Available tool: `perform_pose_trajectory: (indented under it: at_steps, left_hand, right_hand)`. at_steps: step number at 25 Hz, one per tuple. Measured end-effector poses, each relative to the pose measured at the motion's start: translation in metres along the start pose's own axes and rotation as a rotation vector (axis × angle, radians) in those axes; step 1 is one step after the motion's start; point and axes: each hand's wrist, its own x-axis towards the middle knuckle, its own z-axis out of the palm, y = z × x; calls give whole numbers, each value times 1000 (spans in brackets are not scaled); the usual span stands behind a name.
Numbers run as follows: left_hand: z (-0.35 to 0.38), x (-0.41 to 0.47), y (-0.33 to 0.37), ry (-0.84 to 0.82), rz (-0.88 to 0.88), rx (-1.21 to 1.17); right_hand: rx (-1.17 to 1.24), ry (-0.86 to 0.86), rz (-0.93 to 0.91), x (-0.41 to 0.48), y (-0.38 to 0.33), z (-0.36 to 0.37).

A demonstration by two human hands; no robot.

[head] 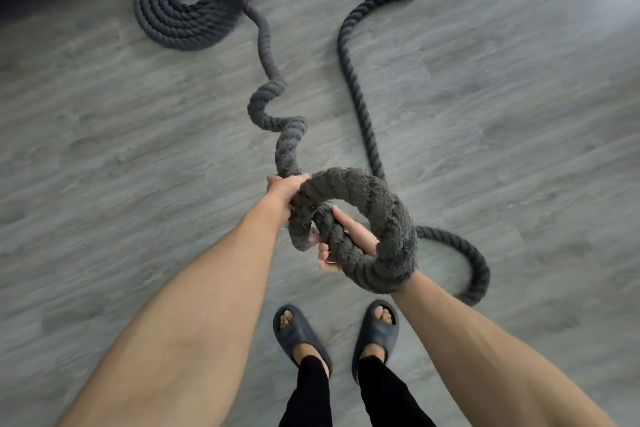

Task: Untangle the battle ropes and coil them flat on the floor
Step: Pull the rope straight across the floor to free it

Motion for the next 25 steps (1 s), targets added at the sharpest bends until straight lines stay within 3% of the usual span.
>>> perform_pose_trajectory:
  at_steps: [2, 3, 8, 9, 13, 14, 15, 16, 18, 20, 22, 25]
  left_hand:
    - [-6, 24, -14, -9, -9, 41]
    - [-8, 29, -18, 6, -24, 51]
    - [-15, -1, -16, 280, 80, 266]
    - [-13, -3, -19, 345, 103, 278]
    - [6, -12, -31, 525, 121, 252]
    - [11, -12, -35, 541, 115, 236]
    - [13, -14, -36, 545, 97, 217]
    - [13, -15, -35, 542, 76, 196]
    - [12, -17, -33, 512, 58, 192]
    - [11, -19, -29, 456, 48, 213]
    - [10, -16, -28, 427, 43, 231]
    - [20, -19, -29, 357, 49, 237]
  right_hand:
    - [41, -173, 53, -3, -13, 12]
    - [-56, -190, 44, -9, -20, 26]
    - [-400, -64, -79, -27, -55, 1]
    - [-460, 12, -110, -36, -71, -5]
    - [-786, 848, -625, -78, -121, -8]
    - [-809, 889, -689, -88, -119, -2]
    - [-851, 787, -615, -102, -108, 13]
    - [-904, 589, -406, -104, -88, 25]
    - [-883, 225, -27, -103, -42, 48]
    - [-742, 154, -30, -74, -11, 58]
    - [-532, 303, -190, -46, 2, 71]
    - [-153, 689, -327, -27, 2, 94]
